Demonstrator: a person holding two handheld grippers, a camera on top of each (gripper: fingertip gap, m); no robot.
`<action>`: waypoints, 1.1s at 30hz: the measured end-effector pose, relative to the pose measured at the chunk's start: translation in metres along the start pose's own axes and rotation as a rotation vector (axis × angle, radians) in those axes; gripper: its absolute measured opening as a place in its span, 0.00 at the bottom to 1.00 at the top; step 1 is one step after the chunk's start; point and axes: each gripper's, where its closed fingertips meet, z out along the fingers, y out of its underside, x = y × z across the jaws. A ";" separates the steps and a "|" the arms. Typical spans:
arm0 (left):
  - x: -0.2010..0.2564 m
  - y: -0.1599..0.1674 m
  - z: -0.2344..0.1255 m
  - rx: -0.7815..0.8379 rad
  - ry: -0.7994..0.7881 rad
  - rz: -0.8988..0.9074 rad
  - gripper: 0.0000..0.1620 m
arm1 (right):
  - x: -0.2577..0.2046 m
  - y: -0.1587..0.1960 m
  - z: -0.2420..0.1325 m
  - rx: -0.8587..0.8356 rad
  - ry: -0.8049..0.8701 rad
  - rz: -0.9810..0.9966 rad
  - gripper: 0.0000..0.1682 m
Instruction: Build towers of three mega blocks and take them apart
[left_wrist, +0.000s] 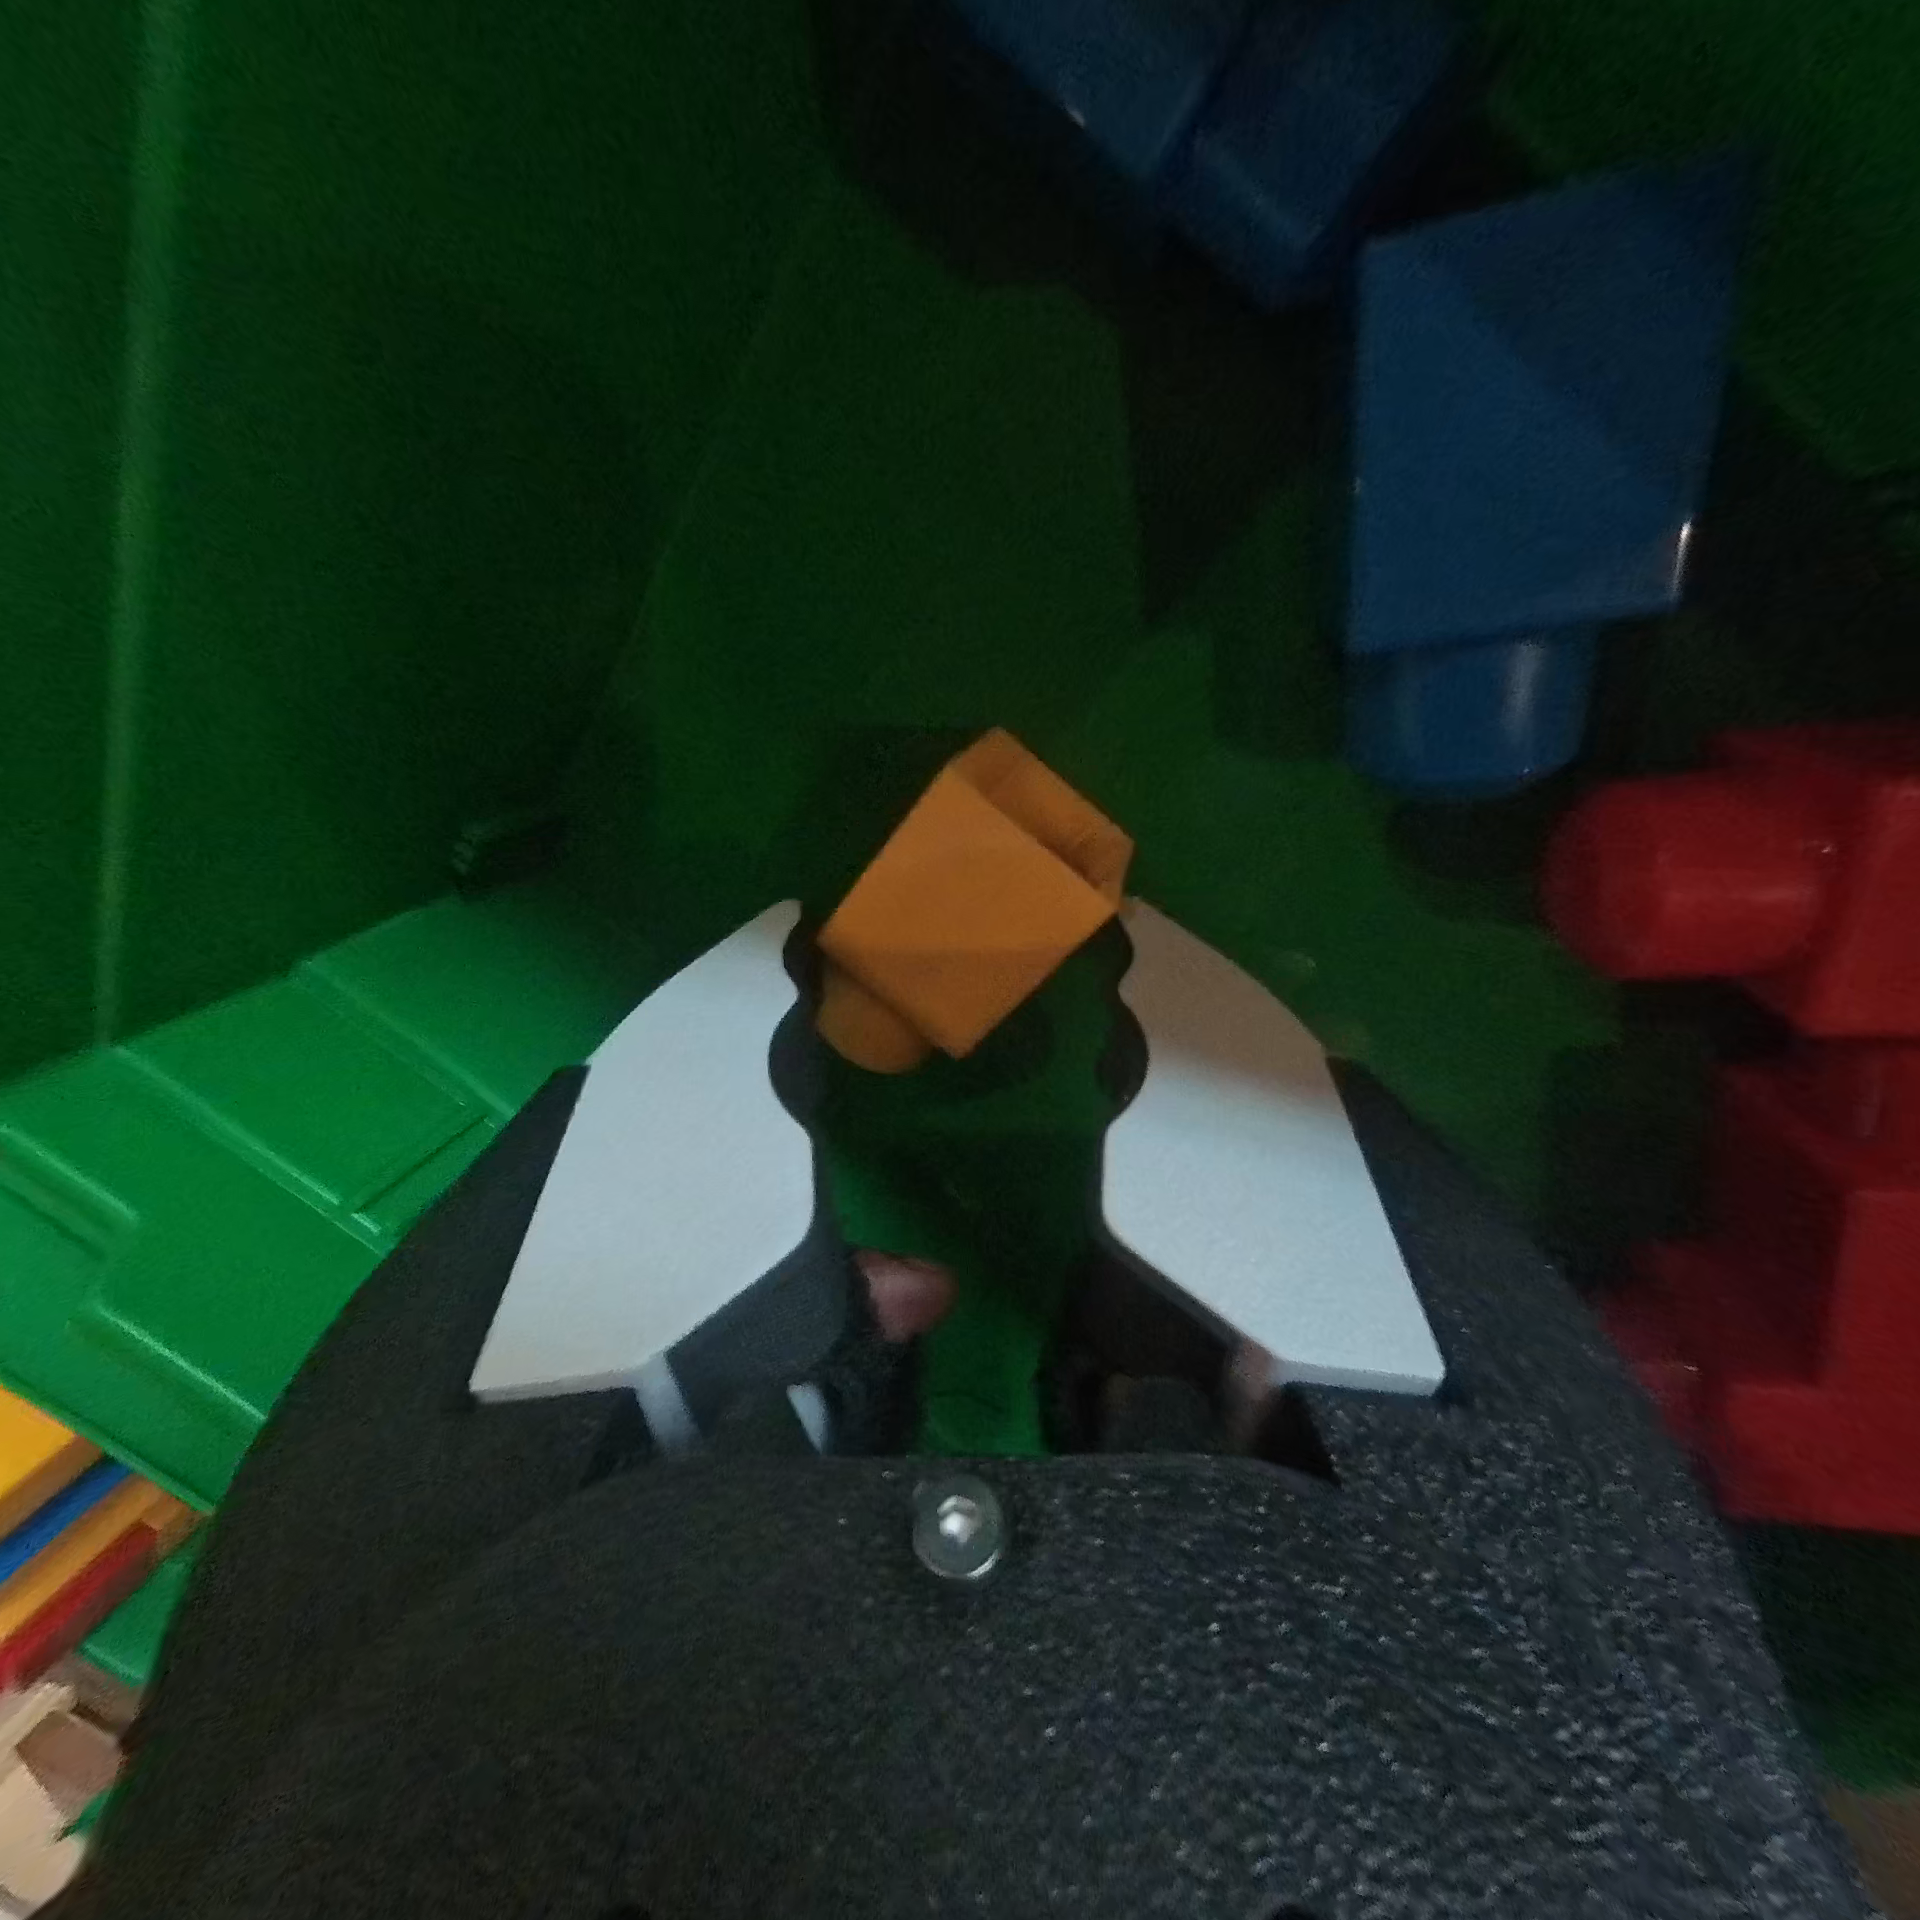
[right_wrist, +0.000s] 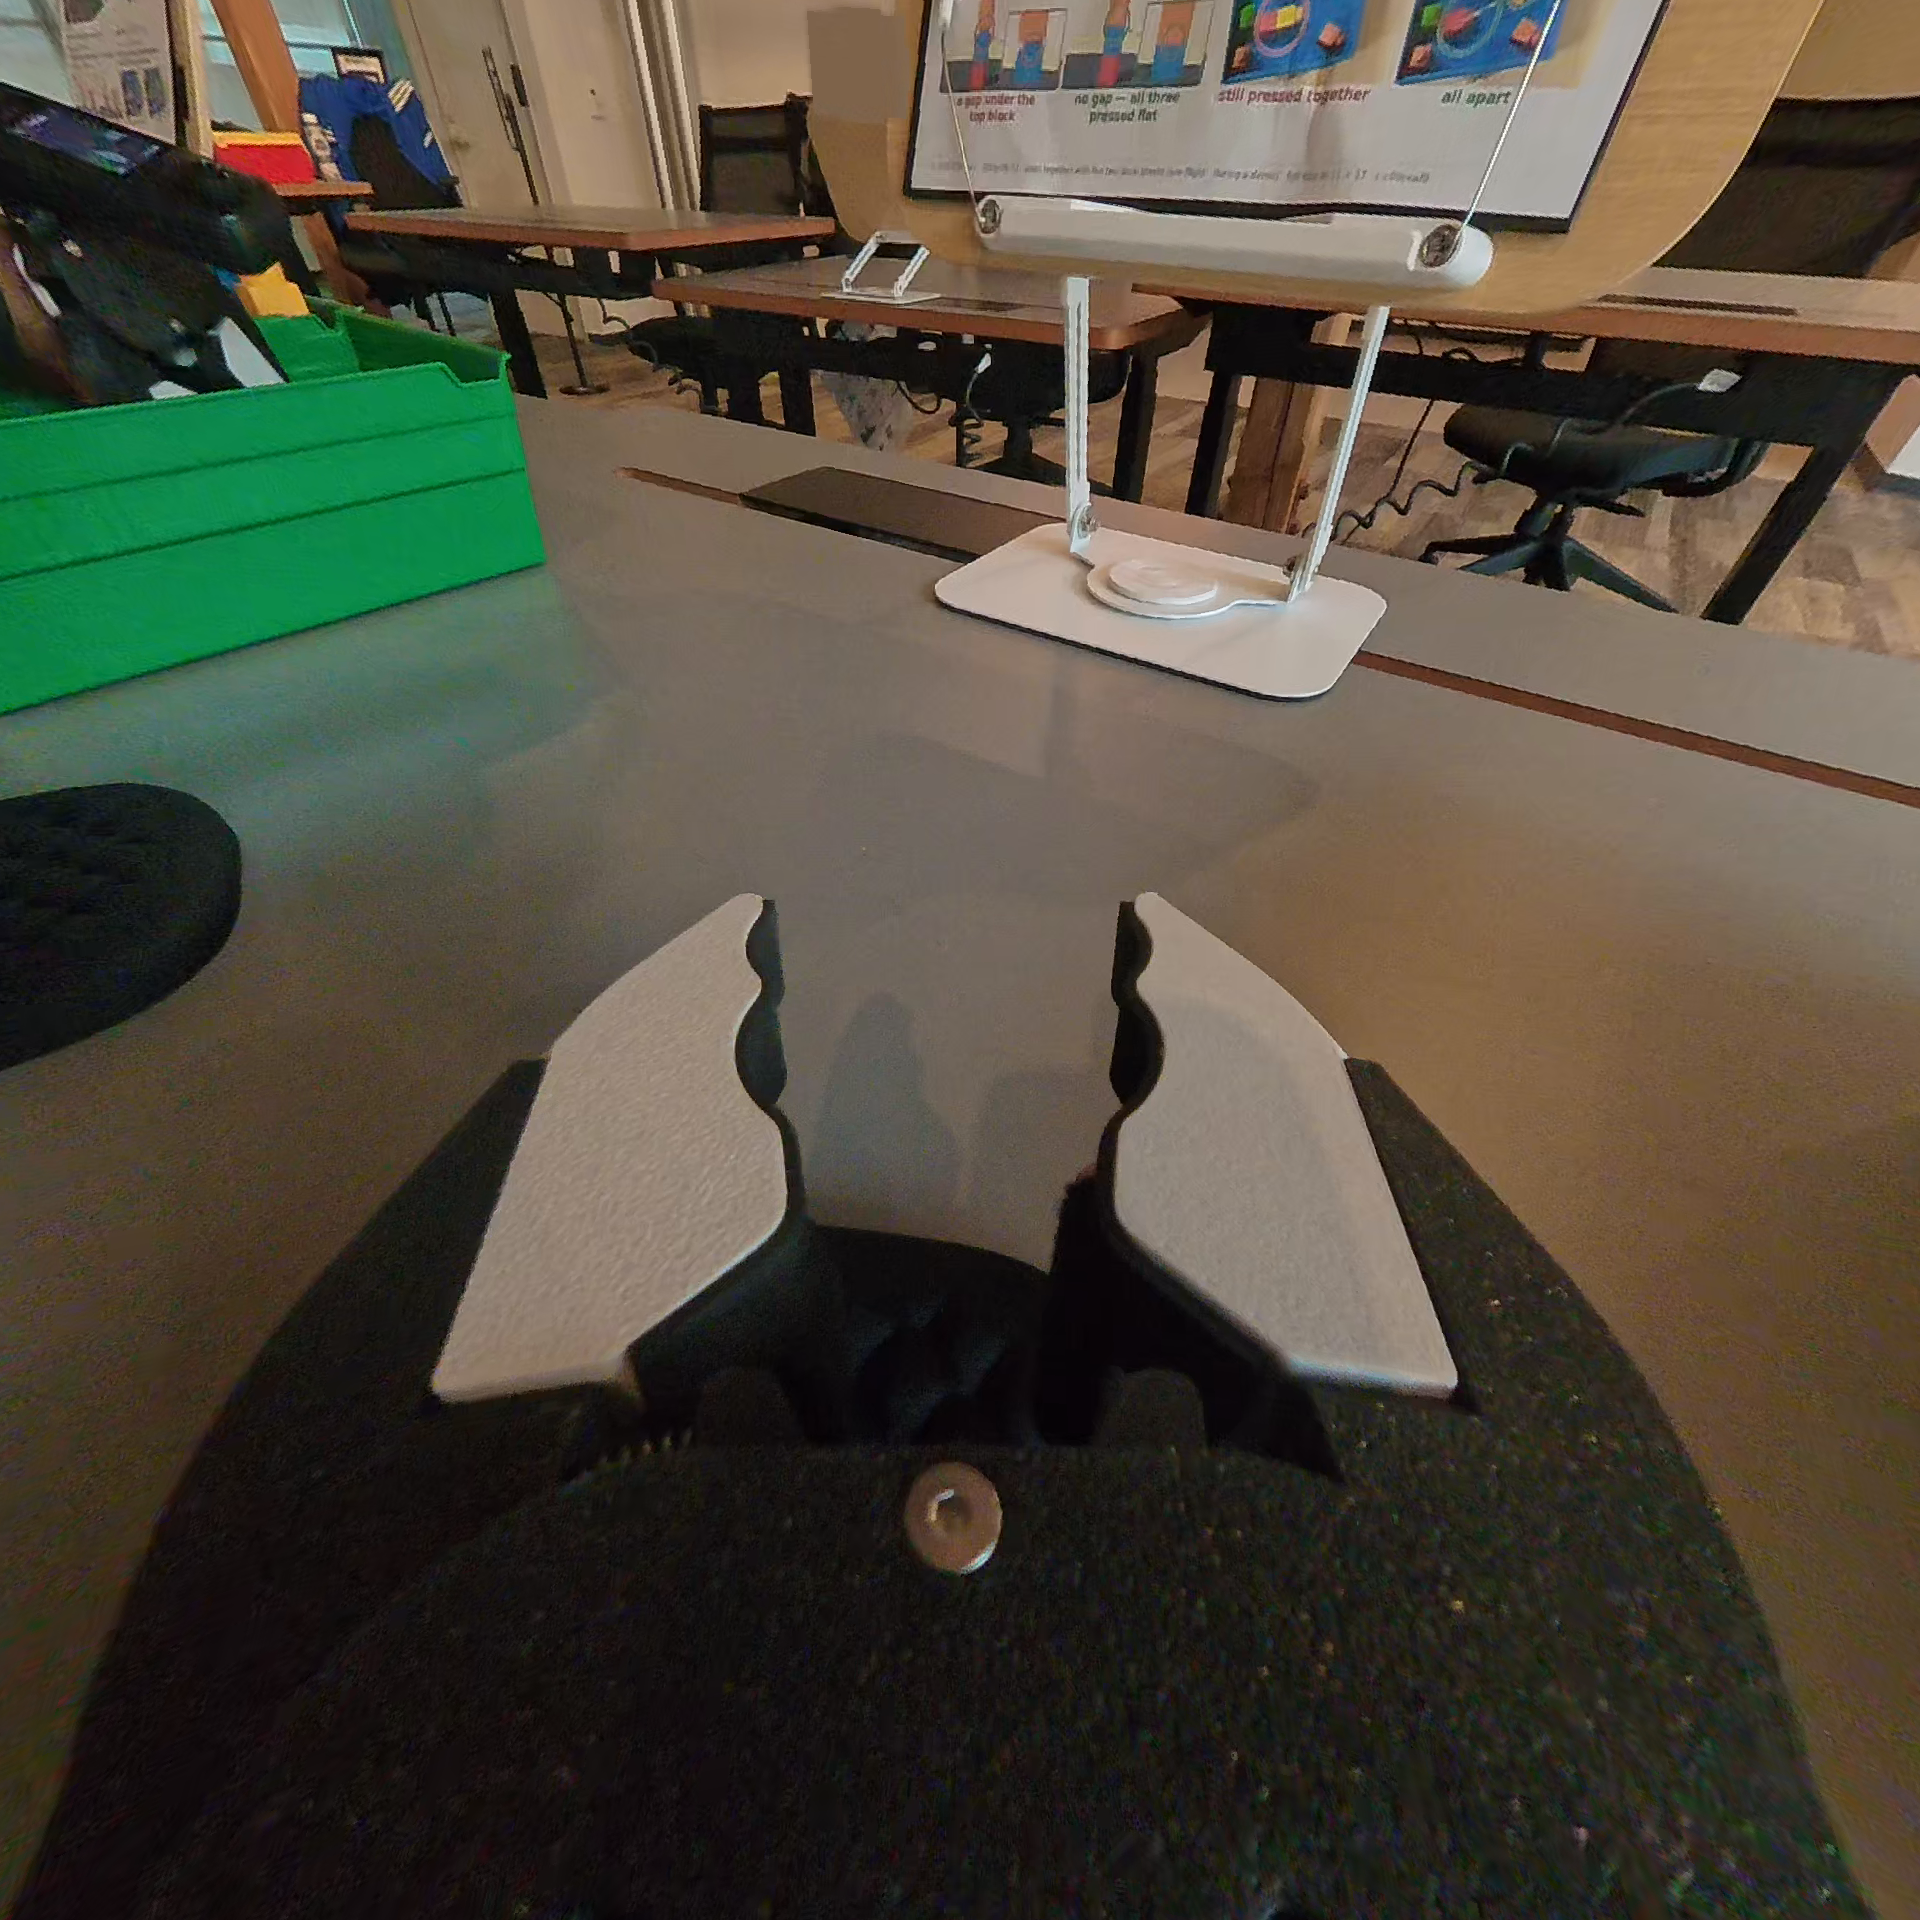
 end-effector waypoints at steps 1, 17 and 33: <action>-0.001 0.000 0.000 0.001 -0.006 0.006 0.30 | 0.000 0.000 0.000 0.001 -0.001 -0.002 0.36; 0.043 -0.134 -0.157 0.948 -0.083 -0.272 0.27 | -0.004 0.002 0.001 -0.017 -0.011 -0.026 0.34; 0.285 -0.291 -0.177 1.179 0.381 0.122 0.27 | -0.013 0.009 0.006 -0.074 -0.048 -0.072 0.34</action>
